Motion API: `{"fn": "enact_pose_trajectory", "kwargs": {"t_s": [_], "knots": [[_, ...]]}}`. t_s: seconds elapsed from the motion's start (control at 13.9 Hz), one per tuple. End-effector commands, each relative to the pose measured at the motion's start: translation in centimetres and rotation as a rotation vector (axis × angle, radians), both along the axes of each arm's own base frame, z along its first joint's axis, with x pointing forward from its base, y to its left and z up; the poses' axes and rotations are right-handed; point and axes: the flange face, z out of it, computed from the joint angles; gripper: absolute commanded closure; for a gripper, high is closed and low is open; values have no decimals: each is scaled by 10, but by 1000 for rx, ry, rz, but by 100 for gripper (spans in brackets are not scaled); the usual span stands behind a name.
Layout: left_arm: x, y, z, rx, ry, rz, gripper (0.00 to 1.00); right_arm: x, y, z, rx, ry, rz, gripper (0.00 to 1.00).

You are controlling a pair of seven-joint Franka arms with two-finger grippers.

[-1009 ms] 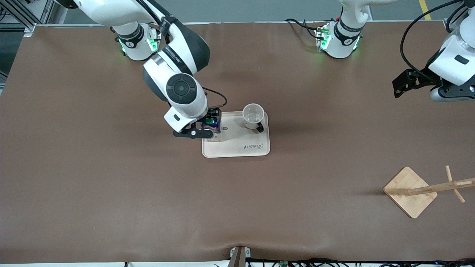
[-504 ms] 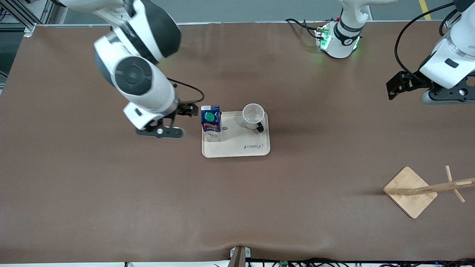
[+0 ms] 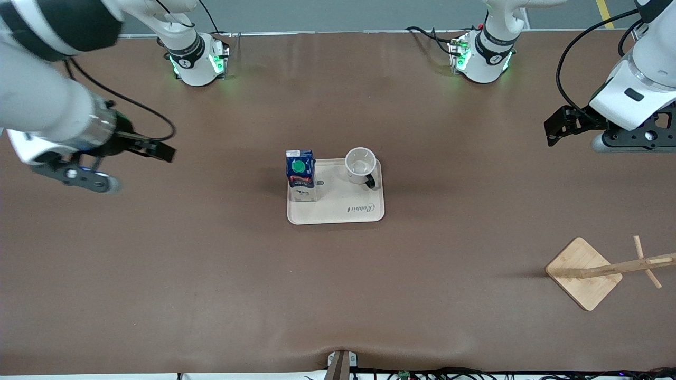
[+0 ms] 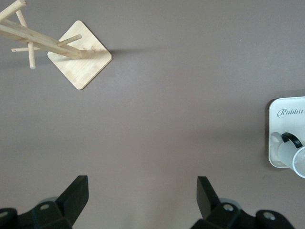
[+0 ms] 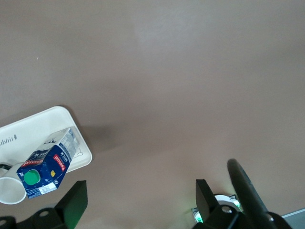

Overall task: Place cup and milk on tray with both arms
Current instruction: 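Open the right gripper and withdraw it from the milk carton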

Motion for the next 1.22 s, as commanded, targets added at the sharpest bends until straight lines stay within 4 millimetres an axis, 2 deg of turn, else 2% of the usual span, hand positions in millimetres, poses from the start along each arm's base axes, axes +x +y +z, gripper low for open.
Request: {"fn": "enact_pose_trajectory", "kwargs": {"t_s": [0.0,0.14,0.36,0.43,0.58,0.72,0.94,1.01,1.15], "knots": [[2,-4,1,-6,2,-12,0,-28,-7,32,-21,-30,62,0],[3,-4,-1,-6,3,-11,0,-41,-41,48,-30,-39,181,0],[2,-4,0,-7,3,-9,0,-50,-98,57,20,-37,239,0],[2,-4,0,-7,2,-7,0,-53,-112,57,45,-37,229,0],[3,-4,-1,-7,4,2,0,-70,-124,63,45,-63,208,0],[4,-6,-2,-6,4,3,0,-89,-131,58,42,-103,205,0],[4,-5,-3,-9,6,5,0,-92,-166,56,72,-103,327,0],[4,-6,-3,-10,6,3,0,-90,-171,55,77,-100,345,0],[4,-6,-4,-12,6,5,0,-91,-172,63,73,-119,343,0]]}}
